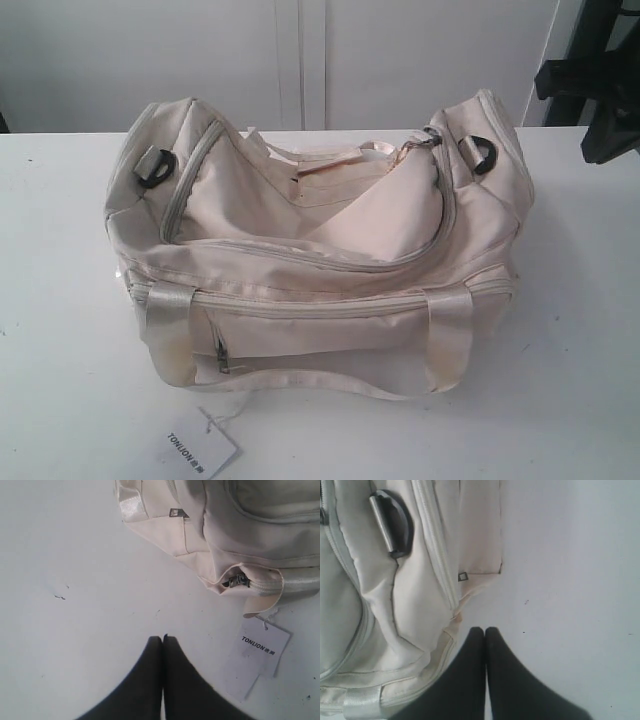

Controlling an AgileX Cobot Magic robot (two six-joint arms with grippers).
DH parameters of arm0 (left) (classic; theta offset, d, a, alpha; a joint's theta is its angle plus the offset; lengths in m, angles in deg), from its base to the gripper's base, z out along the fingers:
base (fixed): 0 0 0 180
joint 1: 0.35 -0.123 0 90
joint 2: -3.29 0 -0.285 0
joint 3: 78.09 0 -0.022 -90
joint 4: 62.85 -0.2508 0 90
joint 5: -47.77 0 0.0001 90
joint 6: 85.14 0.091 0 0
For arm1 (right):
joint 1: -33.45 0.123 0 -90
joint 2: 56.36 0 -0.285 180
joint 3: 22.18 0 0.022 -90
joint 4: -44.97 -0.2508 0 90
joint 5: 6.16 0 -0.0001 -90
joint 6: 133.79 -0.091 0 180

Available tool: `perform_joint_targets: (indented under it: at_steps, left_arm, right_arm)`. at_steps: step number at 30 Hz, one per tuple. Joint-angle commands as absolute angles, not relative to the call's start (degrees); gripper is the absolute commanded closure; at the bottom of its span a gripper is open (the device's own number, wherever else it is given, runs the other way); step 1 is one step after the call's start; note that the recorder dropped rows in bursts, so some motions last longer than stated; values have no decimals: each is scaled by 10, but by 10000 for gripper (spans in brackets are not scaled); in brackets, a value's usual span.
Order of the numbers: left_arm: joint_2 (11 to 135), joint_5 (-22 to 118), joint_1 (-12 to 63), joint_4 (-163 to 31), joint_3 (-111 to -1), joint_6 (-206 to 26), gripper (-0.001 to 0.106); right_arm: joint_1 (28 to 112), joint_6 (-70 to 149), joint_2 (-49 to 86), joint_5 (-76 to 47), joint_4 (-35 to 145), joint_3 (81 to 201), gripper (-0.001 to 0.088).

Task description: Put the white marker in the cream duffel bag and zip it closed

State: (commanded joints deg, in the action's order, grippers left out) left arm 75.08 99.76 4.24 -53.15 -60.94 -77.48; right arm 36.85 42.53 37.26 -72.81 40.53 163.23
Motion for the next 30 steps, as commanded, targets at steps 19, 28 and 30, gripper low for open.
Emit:
perform_joint_targets:
  at_steps: [19,28,30]
  left_arm:
    - [751,998,42,-532,-609,-778,1053]
    - [685,944,42,-521,-549,-779,1053]
    - [652,923,42,-514,-511,-779,1053]
  right_arm:
    - [369,425,373,-711,405,1632,868]
    - [369,425,373,-708,405,1632,868]
    - [369,425,373,-708,405,1632,868]
